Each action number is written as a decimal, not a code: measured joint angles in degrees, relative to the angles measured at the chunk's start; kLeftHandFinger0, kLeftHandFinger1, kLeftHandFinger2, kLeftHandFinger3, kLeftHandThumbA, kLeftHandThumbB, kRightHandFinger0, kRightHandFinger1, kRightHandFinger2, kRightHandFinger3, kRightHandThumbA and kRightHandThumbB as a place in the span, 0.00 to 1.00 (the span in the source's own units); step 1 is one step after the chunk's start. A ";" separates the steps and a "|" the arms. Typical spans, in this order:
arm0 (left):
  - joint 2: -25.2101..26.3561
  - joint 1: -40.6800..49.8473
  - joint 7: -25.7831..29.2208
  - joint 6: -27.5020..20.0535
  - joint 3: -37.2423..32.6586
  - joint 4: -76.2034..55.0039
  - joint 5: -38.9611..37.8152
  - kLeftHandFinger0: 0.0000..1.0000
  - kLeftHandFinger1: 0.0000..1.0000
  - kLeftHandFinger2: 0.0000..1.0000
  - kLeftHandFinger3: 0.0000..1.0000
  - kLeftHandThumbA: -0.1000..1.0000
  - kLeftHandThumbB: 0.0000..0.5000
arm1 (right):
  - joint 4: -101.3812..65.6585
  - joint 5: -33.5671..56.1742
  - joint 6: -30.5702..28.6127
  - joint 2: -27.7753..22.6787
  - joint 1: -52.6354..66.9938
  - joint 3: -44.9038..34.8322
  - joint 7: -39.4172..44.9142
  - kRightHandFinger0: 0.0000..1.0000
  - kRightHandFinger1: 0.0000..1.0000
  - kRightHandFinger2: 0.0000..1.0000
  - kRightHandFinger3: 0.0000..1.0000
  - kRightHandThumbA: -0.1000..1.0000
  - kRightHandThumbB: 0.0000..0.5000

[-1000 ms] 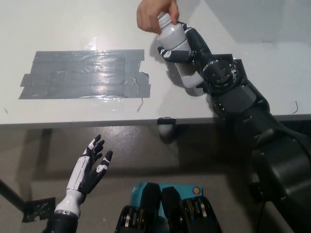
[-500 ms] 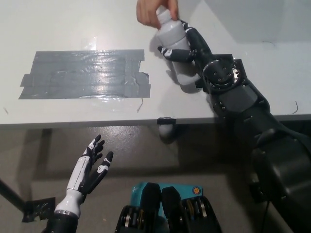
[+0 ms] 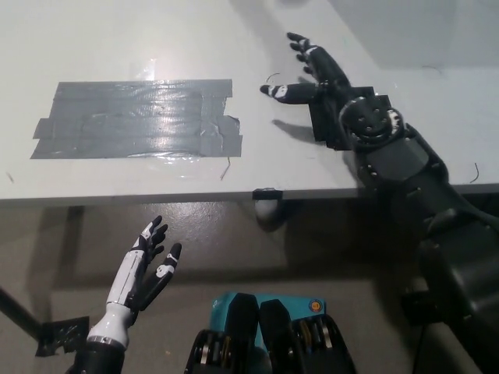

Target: A white bottle is kept in the middle of the desk infront of the robot and the robot picks it up with its right hand and passes it to a person

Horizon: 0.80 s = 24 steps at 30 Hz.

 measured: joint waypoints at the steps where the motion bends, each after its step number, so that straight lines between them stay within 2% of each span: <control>1: 0.00 0.00 0.00 0.00 -0.01 0.00 0.00 1.00 1.00 1.00 1.00 0.68 0.10 | -0.84 0.00 -0.13 -0.47 0.47 -0.05 0.09 1.00 1.00 1.00 1.00 0.82 1.00; 4: 0.02 0.02 0.01 0.01 -0.06 0.00 0.04 1.00 1.00 1.00 1.00 0.65 0.11 | -5.40 0.06 -0.43 -1.96 2.28 -0.40 0.50 1.00 1.00 1.00 1.00 0.85 1.00; 5: 0.02 0.01 0.01 0.01 -0.06 0.00 0.04 1.00 1.00 1.00 1.00 0.63 0.10 | -6.94 0.07 -0.43 -2.37 2.88 -0.43 0.67 1.00 1.00 1.00 1.00 0.89 1.00; 9: -0.03 0.02 0.01 0.10 -0.03 0.09 0.03 0.99 1.00 1.00 1.00 0.65 0.09 | -16.95 0.02 0.47 -3.49 7.88 -0.43 1.22 1.00 1.00 1.00 1.00 0.93 1.00; 10: -0.04 0.02 0.01 0.12 -0.03 0.12 0.03 0.99 1.00 1.00 1.00 0.66 0.10 | -19.09 0.02 0.73 -3.55 8.99 -0.43 1.31 1.00 1.00 1.00 1.00 0.89 0.96; 13: -0.05 0.02 0.01 0.19 -0.03 0.19 0.03 0.98 1.00 1.00 1.00 0.69 0.10 | -26.40 0.02 1.73 -3.52 14.31 -0.40 1.65 1.00 1.00 1.00 1.00 0.85 0.91; 16: -0.04 0.04 0.01 0.26 -0.02 0.20 0.03 0.99 1.00 1.00 1.00 0.71 0.10 | -32.00 0.03 2.33 -3.48 18.90 -0.38 1.96 1.00 1.00 1.00 1.00 0.82 0.94; 20: -0.08 0.04 0.01 0.33 -0.01 0.29 0.02 1.00 1.00 1.00 1.00 0.72 0.04 | -39.49 0.03 3.13 -3.45 25.60 -0.37 2.35 1.00 1.00 1.00 1.00 0.87 0.97; 22: -0.10 0.04 0.01 0.36 -0.01 0.35 0.02 1.00 1.00 1.00 1.00 0.73 0.03 | -43.28 0.03 3.56 -3.45 29.03 -0.36 2.46 1.00 1.00 1.00 1.00 0.91 0.92; 23: -0.10 0.04 0.01 0.40 0.00 0.40 0.02 1.00 1.00 1.00 1.00 0.76 0.07 | -45.66 0.04 3.83 -3.45 31.47 -0.35 2.51 1.00 1.00 1.00 1.00 1.00 0.73; 24: -0.11 0.04 0.01 0.43 0.00 0.41 0.02 1.00 1.00 1.00 1.00 0.77 0.08 | -47.22 0.03 4.01 -3.45 32.77 -0.34 2.52 1.00 1.00 1.00 1.00 1.00 0.69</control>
